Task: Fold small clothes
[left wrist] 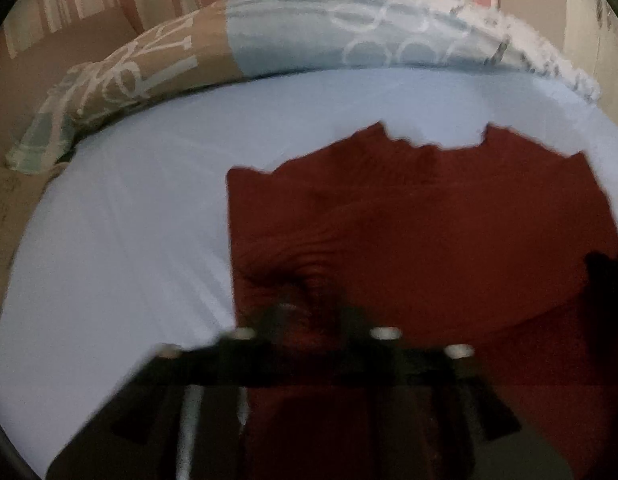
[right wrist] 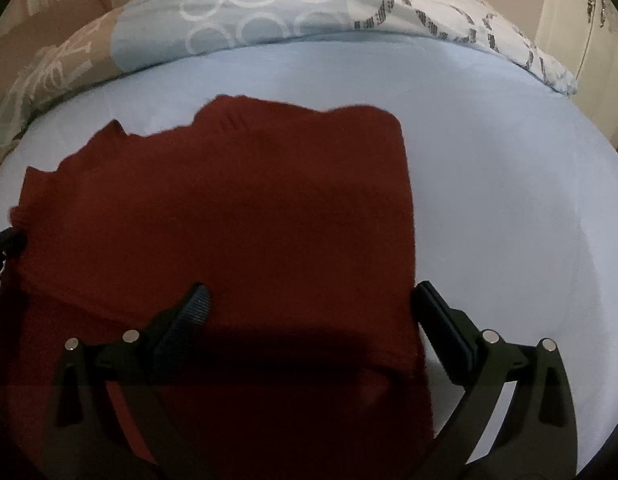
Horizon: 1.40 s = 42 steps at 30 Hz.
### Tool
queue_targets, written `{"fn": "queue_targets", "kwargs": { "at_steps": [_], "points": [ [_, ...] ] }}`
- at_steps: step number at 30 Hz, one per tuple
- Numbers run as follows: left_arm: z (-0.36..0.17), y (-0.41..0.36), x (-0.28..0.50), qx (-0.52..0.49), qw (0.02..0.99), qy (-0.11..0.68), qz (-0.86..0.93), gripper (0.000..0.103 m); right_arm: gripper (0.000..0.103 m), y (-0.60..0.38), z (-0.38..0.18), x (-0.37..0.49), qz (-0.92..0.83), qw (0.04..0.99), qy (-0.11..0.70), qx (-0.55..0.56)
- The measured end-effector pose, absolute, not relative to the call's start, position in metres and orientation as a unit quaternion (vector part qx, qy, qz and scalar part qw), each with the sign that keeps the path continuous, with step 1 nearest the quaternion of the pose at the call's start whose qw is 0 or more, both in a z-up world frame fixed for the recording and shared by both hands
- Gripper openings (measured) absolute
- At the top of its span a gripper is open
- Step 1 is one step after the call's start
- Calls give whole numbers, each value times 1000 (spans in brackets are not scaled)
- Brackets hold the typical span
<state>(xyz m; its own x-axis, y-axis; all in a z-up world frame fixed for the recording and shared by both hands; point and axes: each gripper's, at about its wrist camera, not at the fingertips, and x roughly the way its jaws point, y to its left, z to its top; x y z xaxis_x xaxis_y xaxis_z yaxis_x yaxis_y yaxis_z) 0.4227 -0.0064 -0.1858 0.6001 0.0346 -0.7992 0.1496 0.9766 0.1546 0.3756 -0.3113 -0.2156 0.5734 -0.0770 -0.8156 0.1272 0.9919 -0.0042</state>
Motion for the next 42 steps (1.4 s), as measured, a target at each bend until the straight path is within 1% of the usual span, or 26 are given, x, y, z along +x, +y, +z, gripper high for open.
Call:
{"fn": "queue_targets", "kwargs": {
  "at_steps": [1, 4, 5, 6, 7, 9, 11, 14, 20, 24, 28, 30, 32, 35, 39, 42],
  "points": [
    [-186, -4, 420, 101, 890, 444, -28, 67, 100, -312, -215, 376, -57, 885, 460, 26],
    [-181, 13, 409, 77, 892, 445, -36, 74, 100, -308, -207, 372, -60, 890, 452, 8],
    [-174, 20, 403, 66, 894, 442, -31, 82, 100, -304, -202, 369, -60, 894, 444, -1],
    [-168, 24, 397, 60, 897, 436, -29, 87, 100, -302, -199, 366, -57, 898, 437, -8],
    [-159, 26, 390, 52, 901, 428, -33, 90, 100, -295, -192, 363, -50, 903, 426, -19],
    [-144, 19, 381, 39, 907, 415, -54, 91, 100, -282, -185, 360, -38, 909, 415, -32],
    [-139, 1, 379, 49, 906, 413, -78, 94, 100, -271, -184, 363, -26, 907, 418, -40],
    [-151, -22, 386, 69, 896, 430, -90, 94, 100, -267, -191, 368, -19, 899, 436, -32],
    [-193, -27, 402, 50, 861, 498, -91, 94, 100, -288, -222, 373, -21, 874, 485, -4],
    [-202, -29, 398, 74, 863, 492, -89, 94, 100, -292, -227, 373, -11, 871, 492, -5],
    [-199, -27, 393, 78, 865, 488, -88, 94, 100, -292, -223, 373, -12, 868, 496, 3],
    [-187, -25, 382, 79, 875, 470, -86, 94, 100, -286, -210, 363, -16, 880, 474, -9],
    [-173, -23, 370, 76, 885, 450, -90, 94, 100, -277, -187, 339, -3, 906, 422, -17],
    [-150, -21, 341, 79, 902, 414, -89, 94, 100, -265, -158, 299, 9, 930, 367, -20],
    [-122, -16, 294, 86, 921, 370, -90, 94, 100, -251, -138, 252, 15, 938, 346, -28],
    [-110, -10, 265, 75, 925, 362, -92, 97, 100, -245, -135, 225, -2, 936, 350, -29]
  ]
}}
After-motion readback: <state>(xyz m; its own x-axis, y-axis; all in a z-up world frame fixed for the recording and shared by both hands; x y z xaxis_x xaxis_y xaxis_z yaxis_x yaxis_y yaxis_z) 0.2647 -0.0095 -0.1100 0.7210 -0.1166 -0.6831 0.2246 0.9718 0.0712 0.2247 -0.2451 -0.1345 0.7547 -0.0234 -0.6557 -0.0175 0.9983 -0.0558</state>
